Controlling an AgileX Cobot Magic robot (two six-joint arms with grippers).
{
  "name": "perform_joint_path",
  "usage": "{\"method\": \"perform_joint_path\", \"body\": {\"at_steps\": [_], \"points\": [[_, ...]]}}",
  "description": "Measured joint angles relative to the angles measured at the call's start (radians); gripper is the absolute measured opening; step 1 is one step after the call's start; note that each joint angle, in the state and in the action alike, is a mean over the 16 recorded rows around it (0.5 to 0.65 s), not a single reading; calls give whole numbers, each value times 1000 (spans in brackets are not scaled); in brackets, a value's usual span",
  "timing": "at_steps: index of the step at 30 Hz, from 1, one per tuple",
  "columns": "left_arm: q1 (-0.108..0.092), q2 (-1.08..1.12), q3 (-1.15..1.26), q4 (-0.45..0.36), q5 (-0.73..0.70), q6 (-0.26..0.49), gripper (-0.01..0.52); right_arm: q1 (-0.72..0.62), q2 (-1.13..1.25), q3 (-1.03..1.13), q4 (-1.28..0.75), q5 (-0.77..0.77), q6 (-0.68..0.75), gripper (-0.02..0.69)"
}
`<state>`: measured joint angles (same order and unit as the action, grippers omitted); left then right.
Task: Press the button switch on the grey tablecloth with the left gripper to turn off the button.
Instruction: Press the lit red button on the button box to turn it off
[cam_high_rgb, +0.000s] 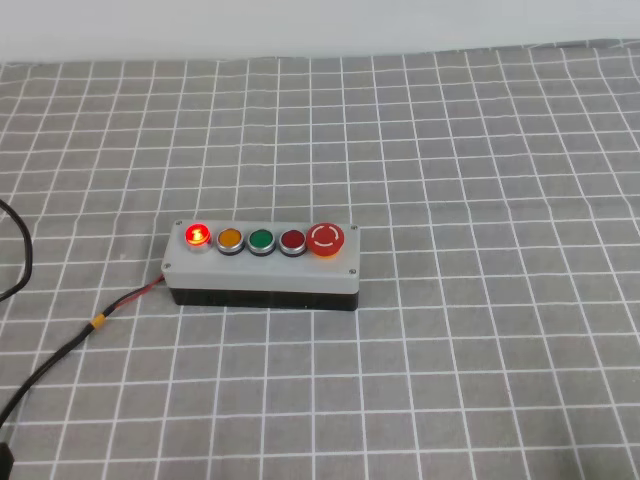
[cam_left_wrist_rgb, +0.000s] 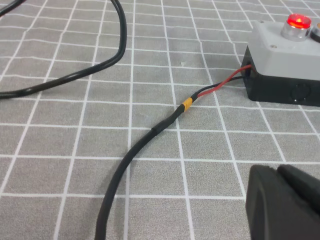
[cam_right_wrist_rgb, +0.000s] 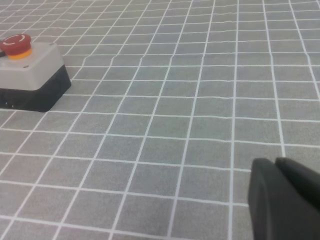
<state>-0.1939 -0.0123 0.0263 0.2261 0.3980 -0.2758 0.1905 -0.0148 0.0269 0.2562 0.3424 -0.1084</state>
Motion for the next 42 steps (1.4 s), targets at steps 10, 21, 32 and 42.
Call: {"method": "perform_joint_path", "body": {"at_steps": [10,21,32,42], "points": [[0,0,0,0,0,0,-4,0,0,0,0,0,0,-16],[0,0,0,0,0,0,-3,0,0,0,0,0,0,-16],[0,0,0,0,0,0,-3,0,0,0,0,0,0,-16],[0,0,0,0,0,0,-3,0,0,0,0,0,0,-16]]}}
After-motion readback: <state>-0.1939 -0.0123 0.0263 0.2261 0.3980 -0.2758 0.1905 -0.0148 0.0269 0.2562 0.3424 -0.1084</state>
